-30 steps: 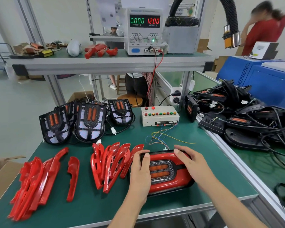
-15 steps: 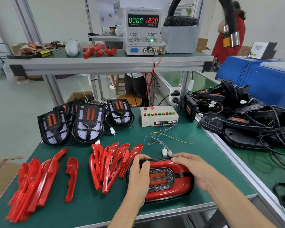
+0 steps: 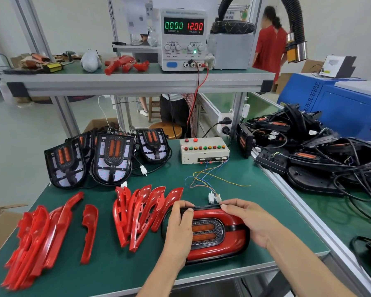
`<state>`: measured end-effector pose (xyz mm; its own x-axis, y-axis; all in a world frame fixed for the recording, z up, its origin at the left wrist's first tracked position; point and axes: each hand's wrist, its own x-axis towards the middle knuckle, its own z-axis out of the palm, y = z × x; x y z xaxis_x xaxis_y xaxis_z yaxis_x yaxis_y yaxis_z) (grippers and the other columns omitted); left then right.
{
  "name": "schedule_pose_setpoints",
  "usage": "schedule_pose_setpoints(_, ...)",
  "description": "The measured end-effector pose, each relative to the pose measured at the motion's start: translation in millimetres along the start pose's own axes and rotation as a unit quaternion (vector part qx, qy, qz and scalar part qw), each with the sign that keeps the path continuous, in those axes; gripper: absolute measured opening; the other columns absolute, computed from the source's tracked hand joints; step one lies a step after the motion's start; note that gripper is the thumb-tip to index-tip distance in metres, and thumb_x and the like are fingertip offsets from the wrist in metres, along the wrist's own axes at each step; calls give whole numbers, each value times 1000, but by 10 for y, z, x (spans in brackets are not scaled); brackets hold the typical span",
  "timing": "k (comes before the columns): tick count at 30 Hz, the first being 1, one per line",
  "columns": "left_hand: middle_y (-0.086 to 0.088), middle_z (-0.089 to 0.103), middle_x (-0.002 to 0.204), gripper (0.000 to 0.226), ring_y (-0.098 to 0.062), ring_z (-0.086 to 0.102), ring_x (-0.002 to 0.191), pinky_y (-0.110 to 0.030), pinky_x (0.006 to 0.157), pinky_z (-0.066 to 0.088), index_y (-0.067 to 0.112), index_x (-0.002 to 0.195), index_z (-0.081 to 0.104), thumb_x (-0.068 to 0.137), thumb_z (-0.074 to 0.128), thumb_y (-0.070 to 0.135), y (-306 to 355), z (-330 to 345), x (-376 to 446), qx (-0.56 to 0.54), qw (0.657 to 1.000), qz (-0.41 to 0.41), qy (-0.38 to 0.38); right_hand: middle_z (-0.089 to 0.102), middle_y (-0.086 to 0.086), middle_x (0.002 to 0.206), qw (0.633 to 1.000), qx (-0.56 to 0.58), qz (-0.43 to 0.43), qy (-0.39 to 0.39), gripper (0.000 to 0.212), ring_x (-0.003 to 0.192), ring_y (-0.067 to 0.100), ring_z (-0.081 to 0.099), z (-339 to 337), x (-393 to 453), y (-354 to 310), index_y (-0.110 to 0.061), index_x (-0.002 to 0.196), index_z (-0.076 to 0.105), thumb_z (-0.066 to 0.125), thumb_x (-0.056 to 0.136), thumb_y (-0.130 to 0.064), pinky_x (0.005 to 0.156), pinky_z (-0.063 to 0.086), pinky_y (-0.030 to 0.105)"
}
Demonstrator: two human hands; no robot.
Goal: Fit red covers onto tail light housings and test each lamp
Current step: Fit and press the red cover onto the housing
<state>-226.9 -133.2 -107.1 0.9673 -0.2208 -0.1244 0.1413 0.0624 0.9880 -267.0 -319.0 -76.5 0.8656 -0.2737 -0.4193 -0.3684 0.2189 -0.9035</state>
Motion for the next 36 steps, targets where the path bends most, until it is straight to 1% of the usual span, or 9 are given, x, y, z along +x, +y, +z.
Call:
schedule_pose_setpoints(3, -9, 71, 106, 24, -35, 72, 99, -61, 82, 60, 34, 99, 62, 105, 44, 20, 18, -12, -12, -2, 1000, -10, -4, 77, 18, 95, 1000, -23, -11, 3, 15, 79, 27, 71, 17, -3, 3, -11, 97, 79, 80, 83, -15, 77, 59, 39)
schedule_pose_setpoints(7, -7, 73, 103, 27, -31, 75, 95, -58, 79, 62, 33, 103, 63, 105, 39, 20, 19, -45, 5, 0, 1000, -19, -14, 76, 17, 111, 997, -15, -13, -71, 41, 98, 28, 73, -51, -49, -37, -12, 116, 74, 78, 79, -28, 87, 60, 38)
schedule_pose_setpoints(10, -15, 75, 99, 32, -38, 76, 88, -55, 71, 63, 30, 101, 64, 105, 35, 18, -1, -55, 20, -54, 997, -57, -17, 71, 15, 127, 990, 25, -23, -136, 35, 120, 31, 66, -187, -55, -44, -13, 125, 72, 65, 93, -27, 100, 55, 40)
schedule_pose_setpoints(12, -14, 77, 96, 34, -40, 77, 84, -51, 66, 63, 30, 98, 65, 106, 35, 19, -15, -57, 28, -88, 993, -78, -15, 67, 14, 133, 988, 42, -31, -148, 34, 125, 31, 63, -266, -50, -24, -15, 128, 71, 61, 96, -22, 103, 53, 42)
schedule_pose_setpoints(18, -12, 78, 95, 34, -40, 77, 83, -48, 62, 62, 32, 99, 65, 107, 34, 21, 8, -58, 27, -105, 990, -94, -25, 67, 16, 133, 987, 77, -1, -142, 39, 116, 31, 65, -275, -10, 44, -17, 127, 71, 68, 88, -15, 97, 56, 45)
schedule_pose_setpoints(21, -11, 77, 94, 34, -39, 77, 82, -48, 63, 62, 31, 100, 65, 108, 34, 21, 22, -77, 18, -95, 992, -83, -26, 67, 16, 132, 985, 99, 20, -141, 44, 118, 34, 64, -258, -4, 63, -14, 129, 70, 70, 85, -12, 97, 56, 47)
schedule_pose_setpoints(24, -9, 77, 94, 34, -38, 77, 81, -46, 62, 62, 30, 99, 65, 107, 34, 19, 28, -97, 16, -85, 993, -75, -21, 67, 16, 132, 986, 104, 30, -130, 40, 119, 36, 63, -210, -5, 61, -15, 126, 72, 68, 86, -11, 97, 55, 48)
schedule_pose_setpoints(29, -13, 77, 94, 35, -40, 77, 81, -46, 60, 61, 28, 100, 65, 107, 33, 18, 23, -103, 10, -97, 992, -75, -23, 70, 16, 127, 985, 109, 43, -123, 42, 109, 32, 68, -205, -29, 36, -15, 124, 73, 73, 82, -9, 92, 58, 46)
schedule_pose_setpoints(36, -16, 76, 98, 32, -42, 76, 83, -50, 63, 62, 27, 101, 64, 107, 35, 16, 0, -97, 13, -92, 994, -61, -22, 70, 19, 125, 987, 116, 38, -103, 38, 101, 31, 69, -146, -51, 23, -14, 118, 77, 70, 80, -8, 89, 60, 45)
